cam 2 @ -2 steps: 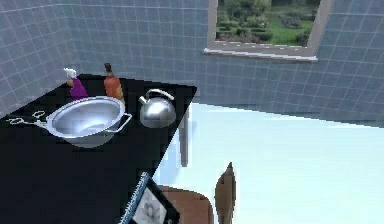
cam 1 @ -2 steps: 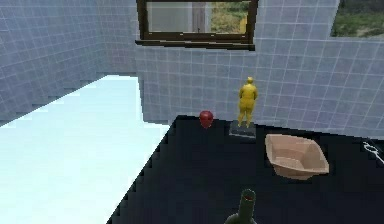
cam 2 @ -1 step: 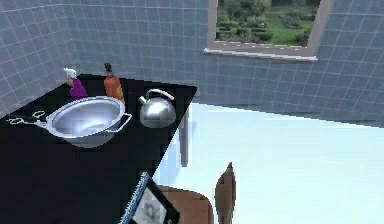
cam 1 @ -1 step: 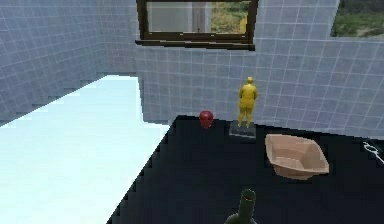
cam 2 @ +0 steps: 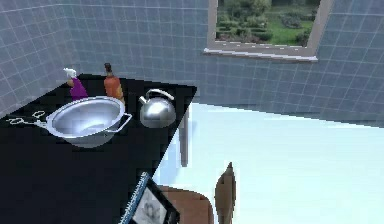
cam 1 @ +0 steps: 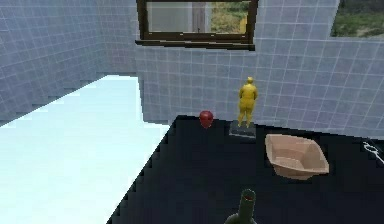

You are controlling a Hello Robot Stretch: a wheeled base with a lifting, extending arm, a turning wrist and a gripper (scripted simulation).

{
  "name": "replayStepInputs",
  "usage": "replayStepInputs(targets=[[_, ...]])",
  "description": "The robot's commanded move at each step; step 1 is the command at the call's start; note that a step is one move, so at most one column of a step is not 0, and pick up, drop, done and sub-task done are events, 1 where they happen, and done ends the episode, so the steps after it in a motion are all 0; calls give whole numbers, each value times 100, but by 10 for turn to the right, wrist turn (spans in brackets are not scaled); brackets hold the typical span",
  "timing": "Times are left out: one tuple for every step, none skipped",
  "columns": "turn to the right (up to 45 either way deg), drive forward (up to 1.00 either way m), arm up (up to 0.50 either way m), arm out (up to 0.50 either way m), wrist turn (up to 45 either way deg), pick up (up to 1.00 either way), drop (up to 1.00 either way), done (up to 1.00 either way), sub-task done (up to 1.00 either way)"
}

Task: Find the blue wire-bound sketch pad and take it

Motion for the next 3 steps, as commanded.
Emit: replayStepInputs(targets=[[0,0,-30,0,0,0,0,0,0],[0,0,0,0,0,100,0,0,0],[0,0,10,0,0,0,0,0,0]])
